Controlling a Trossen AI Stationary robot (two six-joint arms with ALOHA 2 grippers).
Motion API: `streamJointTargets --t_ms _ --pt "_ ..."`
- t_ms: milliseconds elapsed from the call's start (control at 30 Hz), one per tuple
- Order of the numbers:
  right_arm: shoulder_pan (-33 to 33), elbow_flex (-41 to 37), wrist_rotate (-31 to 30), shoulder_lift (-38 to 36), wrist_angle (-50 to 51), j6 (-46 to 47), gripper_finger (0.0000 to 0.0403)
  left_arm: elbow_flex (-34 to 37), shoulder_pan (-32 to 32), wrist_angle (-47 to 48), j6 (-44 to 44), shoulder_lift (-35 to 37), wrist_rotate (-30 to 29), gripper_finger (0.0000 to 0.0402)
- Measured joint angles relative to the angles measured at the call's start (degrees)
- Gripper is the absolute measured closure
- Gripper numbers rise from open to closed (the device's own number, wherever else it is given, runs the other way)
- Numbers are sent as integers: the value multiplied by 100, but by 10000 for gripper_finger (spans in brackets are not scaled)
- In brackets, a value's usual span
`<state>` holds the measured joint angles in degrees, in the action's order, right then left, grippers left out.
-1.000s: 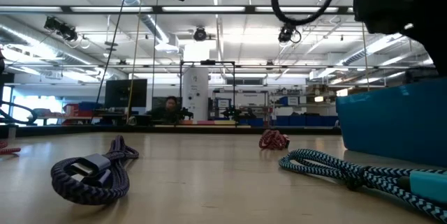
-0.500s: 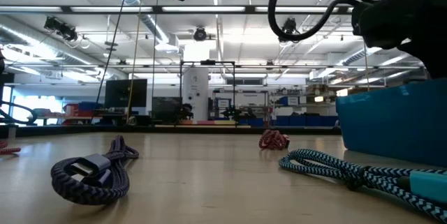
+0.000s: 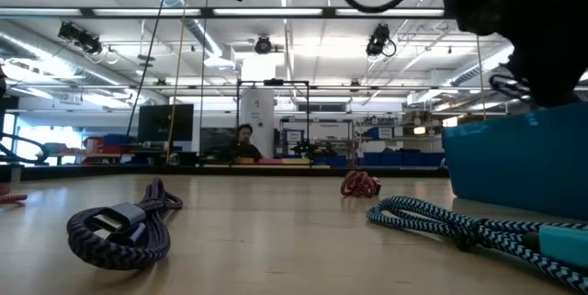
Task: Pick and place USB-C Cables
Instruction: Put the top violet charger cable into the blue bin
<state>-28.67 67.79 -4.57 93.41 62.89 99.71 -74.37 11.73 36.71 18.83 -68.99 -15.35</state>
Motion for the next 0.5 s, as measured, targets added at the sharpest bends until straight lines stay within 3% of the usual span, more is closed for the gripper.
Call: streamJointTargets --t_ms 167,367,500 --pt "-2 -52 129 -81 -153 -84 334 0 2 0 0 0 0 308" --pt "-120 -521 442 -70 -1403 198 334 0 2 0 0 0 0 308" --pt "-227 -730 534 -70 -1601 366 334 0 2 -1 2 0 0 308"
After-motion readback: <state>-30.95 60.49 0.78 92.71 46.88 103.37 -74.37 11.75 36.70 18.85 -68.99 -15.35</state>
